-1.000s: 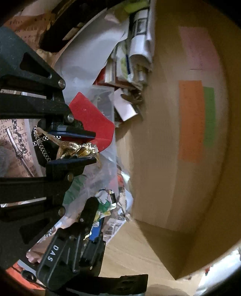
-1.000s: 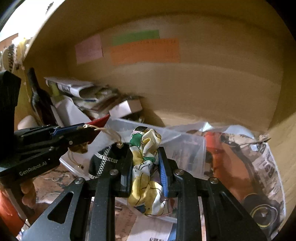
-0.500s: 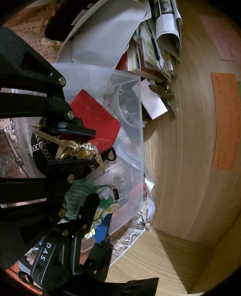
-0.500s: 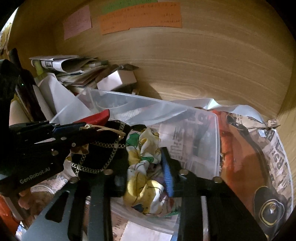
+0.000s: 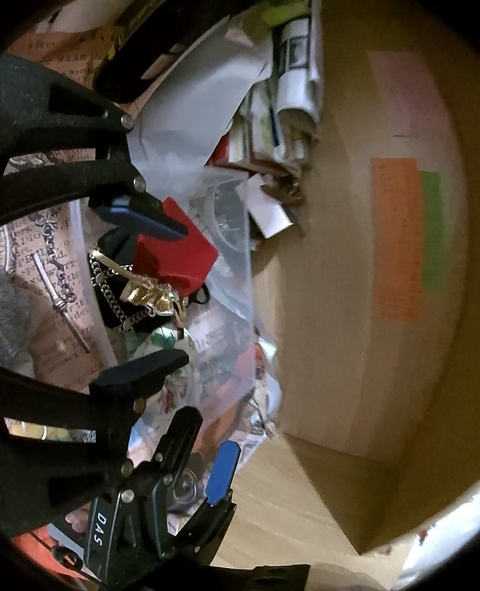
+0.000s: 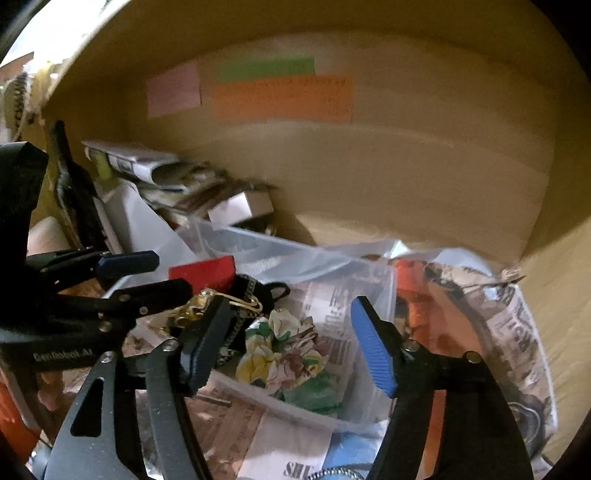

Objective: Organize soft objects
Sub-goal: 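Release the keychain from left gripper while right drops the scrunchie into the box, then grasp the green sponge with right gripper while left grasps the silver mesh pouch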

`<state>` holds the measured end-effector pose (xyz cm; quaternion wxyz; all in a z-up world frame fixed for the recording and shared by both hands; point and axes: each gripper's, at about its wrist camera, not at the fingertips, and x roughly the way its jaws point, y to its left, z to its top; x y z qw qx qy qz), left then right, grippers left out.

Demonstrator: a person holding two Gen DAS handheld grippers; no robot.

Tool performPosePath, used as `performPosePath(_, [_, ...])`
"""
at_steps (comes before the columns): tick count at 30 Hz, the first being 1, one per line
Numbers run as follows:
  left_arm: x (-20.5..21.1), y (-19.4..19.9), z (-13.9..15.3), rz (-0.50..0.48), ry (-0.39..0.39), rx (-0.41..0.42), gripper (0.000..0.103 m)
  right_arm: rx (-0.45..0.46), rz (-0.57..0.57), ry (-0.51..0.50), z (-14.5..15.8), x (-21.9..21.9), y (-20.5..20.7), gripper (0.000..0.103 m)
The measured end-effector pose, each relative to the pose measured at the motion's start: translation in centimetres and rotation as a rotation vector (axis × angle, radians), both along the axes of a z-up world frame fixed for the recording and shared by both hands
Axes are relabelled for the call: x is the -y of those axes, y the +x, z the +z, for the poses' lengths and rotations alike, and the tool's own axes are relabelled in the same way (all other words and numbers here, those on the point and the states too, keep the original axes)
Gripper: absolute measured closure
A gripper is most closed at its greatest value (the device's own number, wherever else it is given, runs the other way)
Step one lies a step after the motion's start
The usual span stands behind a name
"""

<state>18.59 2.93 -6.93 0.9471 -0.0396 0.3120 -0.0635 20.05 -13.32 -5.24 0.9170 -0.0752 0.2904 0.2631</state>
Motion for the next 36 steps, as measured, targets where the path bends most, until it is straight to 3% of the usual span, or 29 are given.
performPosePath(3, [0.0, -1.8, 1.1, -0.003, 0.008, 0.040, 0.031, 0.035, 0.010, 0.011, 1.0, 0.6, -1.7, 0.036])
performPosePath(6, [-0.1, -3.4, 1.6, -0.005, 0.016, 0.066, 0.024, 0.080, 0.007, 0.017, 1.5, 1.2, -3.6, 0.024])
performPosePath(12, [-0.2, -6.0, 0.8, -0.018, 0.027, 0.057, 0.015, 0.105, 0.010, 0.004, 0.9, 1.6, -6.5, 0.024])
performPosePath(18, [0.0, -7.3, -1.9, -0.027, 0.034, -0.015, 0.014, 0.026, -0.009, 0.000, -1.9, 2.4, -7.9, 0.024])
performPosePath(25, [0.6, -8.2, -6.5, -0.065, 0.045, -0.159, 0.014, -0.104, -0.037, 0.016, -5.7, 3.4, -9.1, 0.024])
performPosePath(29, [0.9, -8.5, -8.0, -0.070, 0.056, -0.186, 0.014, -0.171, -0.036, 0.029, -7.3, 3.8, -9.9, 0.024])
performPosePath(33, [0.4, -8.4, -9.1, -0.060, 0.017, -0.200, 0.014, -0.199, -0.029, 0.037, -8.2, 3.6, -10.7, 0.025])
performPosePath(36, [0.1, -8.1, -9.8, -0.043, 0.000, -0.188, 0.015, -0.211, -0.022, 0.034, -8.8, 3.3, -11.2, 0.043])
